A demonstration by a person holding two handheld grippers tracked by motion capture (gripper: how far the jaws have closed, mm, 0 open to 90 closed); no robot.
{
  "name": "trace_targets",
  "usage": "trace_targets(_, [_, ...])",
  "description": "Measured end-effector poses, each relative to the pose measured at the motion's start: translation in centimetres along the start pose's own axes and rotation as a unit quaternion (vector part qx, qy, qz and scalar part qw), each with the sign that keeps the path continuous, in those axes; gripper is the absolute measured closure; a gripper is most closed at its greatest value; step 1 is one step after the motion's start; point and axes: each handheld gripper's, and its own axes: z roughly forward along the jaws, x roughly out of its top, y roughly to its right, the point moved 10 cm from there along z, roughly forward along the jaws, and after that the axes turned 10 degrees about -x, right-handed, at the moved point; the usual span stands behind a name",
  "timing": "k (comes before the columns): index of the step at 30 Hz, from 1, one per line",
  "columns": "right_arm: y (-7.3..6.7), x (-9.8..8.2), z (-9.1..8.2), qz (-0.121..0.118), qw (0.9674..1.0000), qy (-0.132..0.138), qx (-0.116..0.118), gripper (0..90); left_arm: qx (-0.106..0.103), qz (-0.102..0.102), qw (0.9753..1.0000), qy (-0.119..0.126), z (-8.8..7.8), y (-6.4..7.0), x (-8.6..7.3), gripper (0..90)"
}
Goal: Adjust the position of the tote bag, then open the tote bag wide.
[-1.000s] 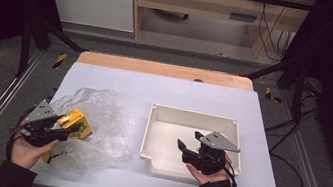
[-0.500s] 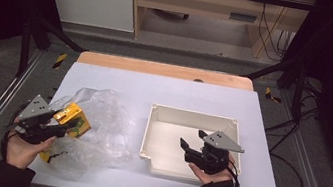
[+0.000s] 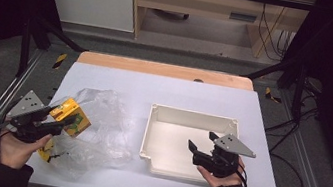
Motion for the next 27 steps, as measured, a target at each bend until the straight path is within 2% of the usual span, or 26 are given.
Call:
trace_targets(17, [2.5,-1.0,-1.2,0.013,0.9997,-0.002,-0.02,23.3,-0.026,0.025,0.9993,0.01,0.4,2.7,3.3,50.8])
trace_targets(24, [3.1,-1.2,-1.6,0.016,0.9996,-0.003,-0.024,22.9,-0.035,0.037,0.9986,0.012,0.9,3.7,4.6,50.8])
trace_targets(27, [3.4,-1.3,-1.8,0.018,0.9995,-0.002,-0.025,22.7,-0.043,0.047,0.9979,0.01,1.5,4.6,5.4,50.8])
